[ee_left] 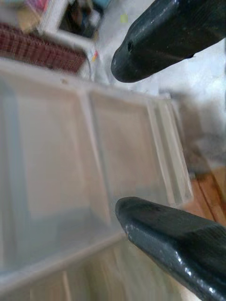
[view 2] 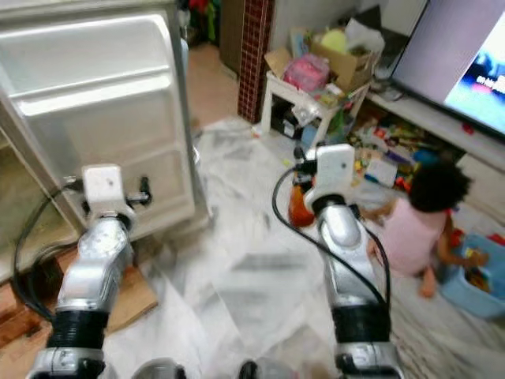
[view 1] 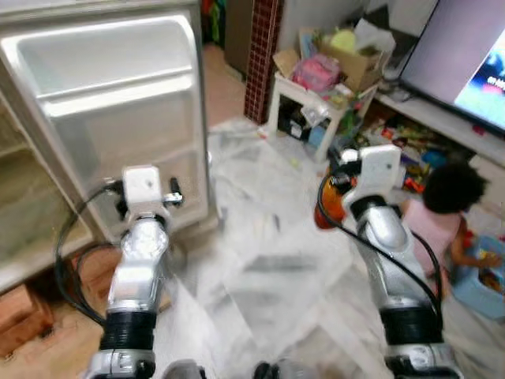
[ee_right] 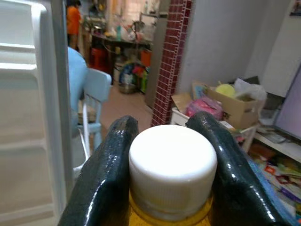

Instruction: Restocking fridge

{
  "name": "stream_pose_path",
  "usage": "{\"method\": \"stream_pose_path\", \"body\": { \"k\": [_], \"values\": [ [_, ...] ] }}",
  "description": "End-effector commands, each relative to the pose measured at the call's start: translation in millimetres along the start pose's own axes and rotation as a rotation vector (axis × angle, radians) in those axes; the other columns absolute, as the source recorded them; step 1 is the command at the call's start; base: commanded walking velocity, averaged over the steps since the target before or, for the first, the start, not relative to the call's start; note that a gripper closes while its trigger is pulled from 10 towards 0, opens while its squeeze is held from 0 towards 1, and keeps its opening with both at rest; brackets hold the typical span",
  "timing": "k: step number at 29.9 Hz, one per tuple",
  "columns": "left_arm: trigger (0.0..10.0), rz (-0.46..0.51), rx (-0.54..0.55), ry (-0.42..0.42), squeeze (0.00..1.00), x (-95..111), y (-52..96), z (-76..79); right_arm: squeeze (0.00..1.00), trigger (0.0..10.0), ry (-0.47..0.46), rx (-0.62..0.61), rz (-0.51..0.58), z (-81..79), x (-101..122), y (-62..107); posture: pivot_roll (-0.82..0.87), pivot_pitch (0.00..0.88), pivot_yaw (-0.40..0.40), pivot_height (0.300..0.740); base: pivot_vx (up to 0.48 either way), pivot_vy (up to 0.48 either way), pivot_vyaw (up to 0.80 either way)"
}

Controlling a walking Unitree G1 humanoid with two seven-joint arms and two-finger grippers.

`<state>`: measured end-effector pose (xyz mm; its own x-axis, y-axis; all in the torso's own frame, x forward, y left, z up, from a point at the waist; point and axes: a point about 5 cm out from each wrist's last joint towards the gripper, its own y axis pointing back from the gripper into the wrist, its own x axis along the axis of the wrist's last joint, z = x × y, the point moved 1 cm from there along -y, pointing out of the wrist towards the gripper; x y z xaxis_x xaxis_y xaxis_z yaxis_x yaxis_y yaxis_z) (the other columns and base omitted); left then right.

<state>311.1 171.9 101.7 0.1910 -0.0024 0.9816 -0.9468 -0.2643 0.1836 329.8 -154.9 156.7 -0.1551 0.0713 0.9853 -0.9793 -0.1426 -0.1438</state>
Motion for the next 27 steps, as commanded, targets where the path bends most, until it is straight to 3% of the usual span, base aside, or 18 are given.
{"method": "stream_pose_path", "body": {
  "k": [1, 5, 14, 20, 27],
  "values": [
    [10.0, 0.0, 0.004, -0.008, 0.0, 2, 2.7, -1.7, 0.0, 10.0, 0.006, 0.002, 0.036, 0.9, 9, -3.7, 0.04, 0.0, -0.034, 0.74, 0.0, 0.0, 0.0],
    [10.0, -0.011, 0.006, -0.039, 0.0, -7, 4.9, -7.9, 0.0, 10.0, 0.007, 0.007, 0.043, -1.6, 7, -3.1, 0.03, 0.0, -0.035, 0.74, 0.0, 0.0, 0.0],
    [10.0, 0.001, 0.073, -0.042, 0.0, -4, 6.8, -22.8, 0.0, 10.0, -0.019, 0.013, 0.076, -7.3, 14, -4.2, 0.06, 0.0, -0.048, 0.74, 0.0, 0.085, 0.0],
    [10.0, 0.002, 0.091, -0.053, 0.0, -10, 14.4, -29.7, 0.0, 10.0, -0.066, 0.052, 0.052, -20.5, 9, -1.7, 0.05, 0.0, -0.07, 0.74, 0.317, 0.341, 0.0],
    [10.0, -0.012, 0.13, -0.029, 0.0, -17, 17.6, -25.8, 0.0, 10.0, -0.071, 0.114, 0.067, -33.4, 13, -5.6, 0.05, 0.0, -0.085, 0.74, 0.35, 0.327, 0.0]
  ]
}}
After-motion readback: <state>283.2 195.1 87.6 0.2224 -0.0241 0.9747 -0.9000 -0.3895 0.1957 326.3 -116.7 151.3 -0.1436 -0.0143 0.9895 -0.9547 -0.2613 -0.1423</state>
